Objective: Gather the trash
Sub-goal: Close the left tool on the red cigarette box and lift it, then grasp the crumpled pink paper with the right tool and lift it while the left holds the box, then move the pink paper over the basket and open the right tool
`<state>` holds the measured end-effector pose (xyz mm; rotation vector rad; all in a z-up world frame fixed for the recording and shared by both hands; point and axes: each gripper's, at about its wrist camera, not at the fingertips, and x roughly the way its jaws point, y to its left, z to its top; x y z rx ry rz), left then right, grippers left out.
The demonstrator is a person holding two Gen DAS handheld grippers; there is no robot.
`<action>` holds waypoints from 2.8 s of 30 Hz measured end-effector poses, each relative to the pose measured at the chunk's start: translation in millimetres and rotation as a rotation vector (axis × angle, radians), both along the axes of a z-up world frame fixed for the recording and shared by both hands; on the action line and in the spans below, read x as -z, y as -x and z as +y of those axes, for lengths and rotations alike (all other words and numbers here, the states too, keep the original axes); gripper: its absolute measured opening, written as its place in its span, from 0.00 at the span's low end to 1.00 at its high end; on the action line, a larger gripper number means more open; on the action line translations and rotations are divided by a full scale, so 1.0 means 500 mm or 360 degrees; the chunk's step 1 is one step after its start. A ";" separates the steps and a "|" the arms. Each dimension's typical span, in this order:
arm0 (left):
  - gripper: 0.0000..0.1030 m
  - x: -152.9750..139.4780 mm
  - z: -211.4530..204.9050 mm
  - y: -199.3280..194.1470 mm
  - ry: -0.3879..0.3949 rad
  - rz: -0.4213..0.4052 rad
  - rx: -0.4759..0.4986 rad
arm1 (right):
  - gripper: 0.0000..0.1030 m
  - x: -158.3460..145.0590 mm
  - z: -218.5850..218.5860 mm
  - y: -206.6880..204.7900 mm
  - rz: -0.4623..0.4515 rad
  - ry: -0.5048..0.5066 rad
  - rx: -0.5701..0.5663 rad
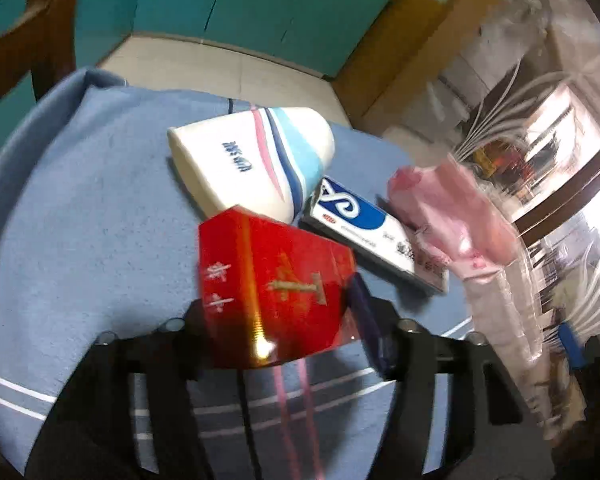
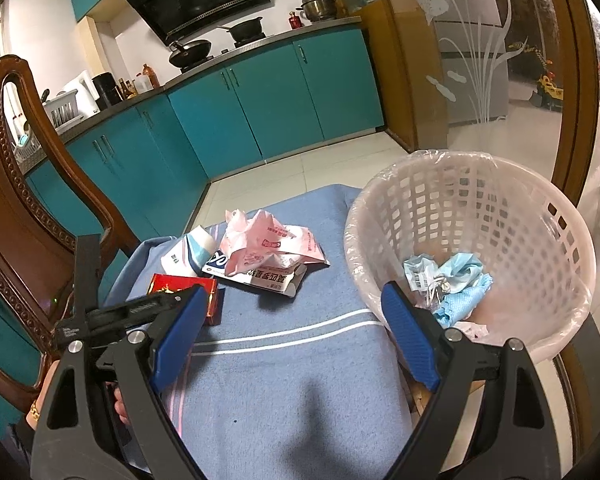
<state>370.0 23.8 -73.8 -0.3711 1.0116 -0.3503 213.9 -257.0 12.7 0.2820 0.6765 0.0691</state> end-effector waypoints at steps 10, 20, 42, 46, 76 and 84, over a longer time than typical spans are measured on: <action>0.22 -0.142 0.012 0.165 -0.0055 -0.0240 0.0114 | 0.84 0.016 0.032 -0.031 0.0022 0.0057 -0.0030; 0.22 -0.238 0.004 0.410 -0.0444 -0.0668 -0.0068 | 0.16 0.088 0.147 -0.210 0.0165 0.0276 -0.0182; 0.23 -0.220 -0.006 0.407 -0.0516 -0.0675 -0.0101 | 0.07 -0.057 0.117 0.124 -0.0068 -0.0122 -0.0479; 0.23 -0.215 -0.004 0.401 -0.0526 -0.0663 -0.0107 | 0.07 -0.057 0.115 0.123 -0.0065 -0.0112 -0.0474; 0.23 -0.201 -0.101 0.371 -0.0267 -0.0633 0.0093 | 0.87 -0.075 -0.284 0.151 -0.0452 -0.0732 0.0528; 0.23 -0.298 -0.377 0.248 -0.0034 -0.0735 0.0353 | 0.88 -0.071 -0.329 0.183 -0.0572 -0.0767 0.0741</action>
